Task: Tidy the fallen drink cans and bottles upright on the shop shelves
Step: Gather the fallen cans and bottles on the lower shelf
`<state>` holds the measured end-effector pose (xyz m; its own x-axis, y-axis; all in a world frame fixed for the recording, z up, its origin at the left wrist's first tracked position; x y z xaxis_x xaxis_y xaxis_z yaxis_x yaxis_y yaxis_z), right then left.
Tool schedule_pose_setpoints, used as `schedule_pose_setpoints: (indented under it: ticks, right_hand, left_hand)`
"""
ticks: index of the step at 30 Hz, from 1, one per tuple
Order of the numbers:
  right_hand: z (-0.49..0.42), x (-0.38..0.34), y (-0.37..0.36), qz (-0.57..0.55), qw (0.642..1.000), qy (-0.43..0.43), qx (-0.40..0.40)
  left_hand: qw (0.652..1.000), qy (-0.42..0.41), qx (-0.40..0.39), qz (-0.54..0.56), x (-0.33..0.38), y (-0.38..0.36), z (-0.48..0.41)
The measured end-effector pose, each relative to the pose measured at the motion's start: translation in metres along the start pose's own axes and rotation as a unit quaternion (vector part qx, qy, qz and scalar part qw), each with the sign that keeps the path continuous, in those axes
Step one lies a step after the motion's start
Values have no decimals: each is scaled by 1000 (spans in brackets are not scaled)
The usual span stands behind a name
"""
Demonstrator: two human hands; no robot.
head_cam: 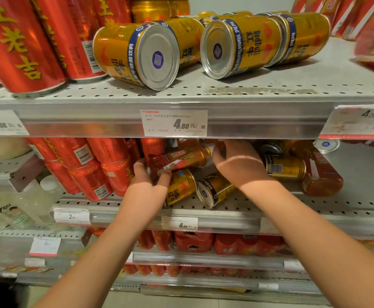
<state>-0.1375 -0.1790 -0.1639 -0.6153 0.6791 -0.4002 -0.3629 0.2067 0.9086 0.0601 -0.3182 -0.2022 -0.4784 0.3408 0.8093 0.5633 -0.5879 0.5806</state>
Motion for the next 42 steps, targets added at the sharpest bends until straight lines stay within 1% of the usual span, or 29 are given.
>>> schedule_pose_setpoints:
  ticks: [2,4,6,8,11,13,15,16,18,19,20,22,24,25,26,27,28,30,31,33,35,39,40,42]
  right_hand:
    - [-26,-2,1,4,1000,-14,-23]
    - [-45,-9,-1,-27,999,10,-36]
    - [-52,-18,-6,-60,996,32,-57]
    - [-53,-19,-13,-79,994,26,-73]
    - [-51,-15,-20,-100,992,7,-78]
    - [-46,-13,-18,-102,992,2,-67]
    - [-43,-4,-12,-131,990,2,-54]
    - [-39,7,-11,-168,983,-17,-68]
    - [-22,33,-14,-252,955,-88,-129]
    - [-12,42,-13,-267,946,-108,-149]
    - [-7,45,-9,-267,946,-110,-150]
    - [-3,41,0,-258,952,-100,-131]
    - [3,29,7,-226,964,-89,-111]
    - [8,27,10,-214,969,-85,-86]
    - [13,28,13,-215,973,-77,-45]
    - [22,30,17,-239,969,-63,2]
    - [33,35,20,-286,956,-54,42]
    - [57,50,22,-387,917,-34,94]
    - [71,59,24,-403,907,-23,119]
    - [102,81,30,-376,911,-15,169]
    - [132,108,35,-370,907,-24,201]
    - [173,172,43,-419,879,-54,223]
    - [181,189,47,-417,877,-66,231]
    - [190,227,58,-391,884,-90,238]
  left_hand:
    - [998,54,-11,4,-1,-3,-14]
    - [995,93,-20,26,-4,-5,-26]
    - [989,115,-20,90,-9,-7,-31]
    - [980,122,-12,154,-15,-8,-33]
    - [977,102,2,188,-16,-8,-31]
    - [982,76,9,175,-12,-7,-30]
    - [986,46,13,160,-6,-7,-28]
    - [988,32,16,153,-2,-7,-27]
    - [989,6,26,145,6,-9,-23]
    - [987,-9,35,158,11,-9,-20]
    - [983,-31,44,175,16,-8,-18]
    - [978,-78,60,184,31,-2,-13]
    - [976,-104,54,185,45,4,-10]
    - [974,-113,42,193,52,7,-8]
    - [971,-124,28,202,58,8,-5]
    - [968,-139,12,209,64,9,-1]
    - [966,-154,-4,208,70,10,4]
    - [968,-171,-40,182,81,6,18]
    - [969,-175,-57,165,85,0,27]
    - [970,-167,-81,157,88,-19,43]
    - [966,-157,-106,174,93,-47,60]
    - [957,-164,-165,175,120,-115,84]
    - [954,-164,-182,175,128,-133,88]
    - [950,-157,-219,161,145,-172,93]
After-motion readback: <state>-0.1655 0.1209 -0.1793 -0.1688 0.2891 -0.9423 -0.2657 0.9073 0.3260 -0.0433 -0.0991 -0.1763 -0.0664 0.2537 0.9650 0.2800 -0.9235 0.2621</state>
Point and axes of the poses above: each hand's wrist, its own z-axis away from the middle knuckle, its own y-axis out of the back of the hand, x = y × z, the point moved 7 cm from there along -z, towards the middle knuckle, and after that the axes turned 12 degrees about -x, right-handed, at the moved point
